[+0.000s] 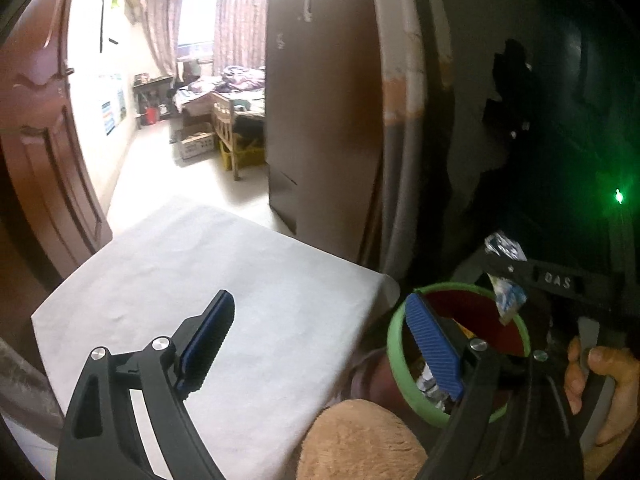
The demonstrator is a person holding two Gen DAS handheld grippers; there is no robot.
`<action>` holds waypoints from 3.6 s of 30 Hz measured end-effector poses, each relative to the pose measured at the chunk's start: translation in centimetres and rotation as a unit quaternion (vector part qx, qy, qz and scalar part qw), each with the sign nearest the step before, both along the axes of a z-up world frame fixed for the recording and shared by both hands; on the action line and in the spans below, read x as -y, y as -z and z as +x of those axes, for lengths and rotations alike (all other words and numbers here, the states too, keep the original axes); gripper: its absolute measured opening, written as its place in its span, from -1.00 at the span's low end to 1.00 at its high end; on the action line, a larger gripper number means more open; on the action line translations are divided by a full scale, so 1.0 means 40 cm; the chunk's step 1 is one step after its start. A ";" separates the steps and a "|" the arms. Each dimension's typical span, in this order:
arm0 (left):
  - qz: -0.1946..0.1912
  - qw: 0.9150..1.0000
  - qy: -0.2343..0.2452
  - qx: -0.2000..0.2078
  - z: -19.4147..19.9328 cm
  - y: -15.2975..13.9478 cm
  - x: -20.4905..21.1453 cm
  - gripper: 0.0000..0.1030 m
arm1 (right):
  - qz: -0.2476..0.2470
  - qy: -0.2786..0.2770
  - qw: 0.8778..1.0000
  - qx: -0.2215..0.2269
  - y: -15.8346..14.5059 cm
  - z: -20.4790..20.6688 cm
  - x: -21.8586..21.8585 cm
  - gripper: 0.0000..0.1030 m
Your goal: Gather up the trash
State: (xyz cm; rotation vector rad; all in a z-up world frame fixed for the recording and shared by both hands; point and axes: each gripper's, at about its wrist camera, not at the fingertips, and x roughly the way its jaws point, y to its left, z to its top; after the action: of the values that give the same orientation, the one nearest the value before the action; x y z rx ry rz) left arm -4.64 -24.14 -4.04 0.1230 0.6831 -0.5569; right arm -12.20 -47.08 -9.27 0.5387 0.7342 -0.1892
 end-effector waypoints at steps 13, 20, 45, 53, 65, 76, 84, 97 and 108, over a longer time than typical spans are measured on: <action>-0.022 1.000 -0.018 0.003 0.006 -0.014 -0.054 0.63 | -0.051 0.017 0.998 -0.016 -0.028 -0.004 -0.027 0.18; -0.040 0.998 -0.034 0.019 0.002 -0.037 -0.107 0.73 | -0.062 0.048 0.997 0.005 -0.079 -0.028 -0.046 0.73; -0.043 0.958 -0.243 0.144 0.033 -0.158 -0.439 0.84 | -0.220 -0.091 0.963 0.129 -0.318 0.107 -0.530 0.91; -0.044 0.955 -0.257 0.145 0.033 -0.158 -0.468 0.84 | -0.226 -0.097 0.960 0.131 -0.326 0.111 -0.582 0.91; -0.048 0.955 -0.258 0.137 0.032 -0.160 -0.484 0.84 | -0.240 -0.105 0.957 0.126 -0.327 0.107 -0.627 0.91; -0.045 0.954 -0.263 0.137 0.024 -0.156 -0.476 0.84 | -0.242 -0.106 0.957 0.122 -0.321 0.110 -0.626 0.91; -0.043 0.954 -0.264 0.134 0.028 -0.155 -0.475 0.84 | -0.241 -0.106 0.957 0.118 -0.317 0.114 -0.626 0.91; -0.040 0.955 -0.265 0.130 0.029 -0.152 -0.480 0.84 | -0.241 -0.108 0.958 0.112 -0.308 0.118 -0.624 0.91; -0.039 0.956 -0.265 0.122 0.036 -0.145 -0.480 0.84 | -0.237 -0.109 0.960 0.103 -0.291 0.131 -0.623 0.91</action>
State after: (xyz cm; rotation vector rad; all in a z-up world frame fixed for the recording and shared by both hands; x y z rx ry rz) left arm -3.21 -4.93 1.76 -0.0667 0.4258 -0.0482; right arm -6.98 -22.17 2.38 0.0177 0.5142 -0.0957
